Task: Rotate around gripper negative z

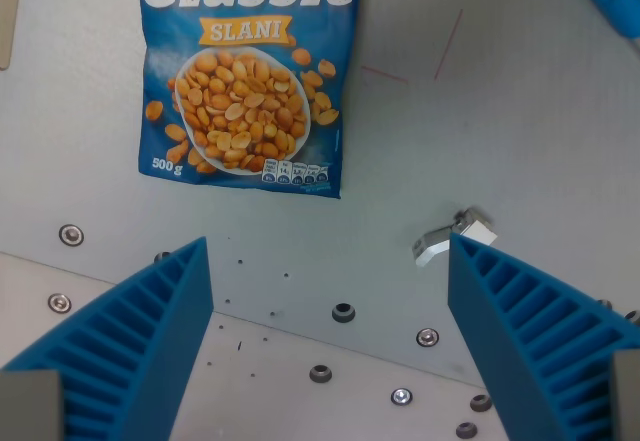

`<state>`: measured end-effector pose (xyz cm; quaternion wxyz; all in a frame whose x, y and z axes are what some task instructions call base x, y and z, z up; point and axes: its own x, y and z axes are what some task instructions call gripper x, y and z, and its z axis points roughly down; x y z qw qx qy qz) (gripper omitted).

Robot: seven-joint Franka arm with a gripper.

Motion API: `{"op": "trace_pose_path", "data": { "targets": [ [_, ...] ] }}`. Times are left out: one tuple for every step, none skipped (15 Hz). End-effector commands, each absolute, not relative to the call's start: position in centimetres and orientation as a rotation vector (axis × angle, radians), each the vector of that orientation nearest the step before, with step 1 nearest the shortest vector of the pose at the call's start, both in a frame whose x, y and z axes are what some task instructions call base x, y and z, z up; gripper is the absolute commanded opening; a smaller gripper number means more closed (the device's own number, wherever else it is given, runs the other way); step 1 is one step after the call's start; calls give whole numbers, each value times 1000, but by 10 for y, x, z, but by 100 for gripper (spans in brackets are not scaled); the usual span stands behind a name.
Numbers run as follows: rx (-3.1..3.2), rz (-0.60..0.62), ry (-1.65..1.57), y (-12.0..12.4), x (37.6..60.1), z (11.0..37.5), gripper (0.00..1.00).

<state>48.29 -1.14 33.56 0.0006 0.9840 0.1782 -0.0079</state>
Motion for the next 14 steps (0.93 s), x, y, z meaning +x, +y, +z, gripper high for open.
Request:
{"op": "trace_pose_path", "data": {
  "targets": [
    [3085,-15,580,-11,483,339,100],
    [3082,-15,601,-11,483,339,100],
    [3077,-15,621,-11,483,339,100],
    [3073,-15,642,-11,483,339,100],
    [3069,-15,662,-11,483,339,100],
    [3065,-15,683,-11,483,339,100],
    [3060,-15,703,-11,483,339,100],
    [3055,-15,723,-11,483,339,100],
    [3051,-15,744,-11,483,339,100],
    [3046,-15,764,-11,483,339,100],
    [3040,-15,784,-11,483,339,100],
    [3035,-15,805,-11,483,339,100],
    [3030,-15,825,-11,483,339,100],
    [3024,-15,845,-11,483,339,100]
  ]
}}
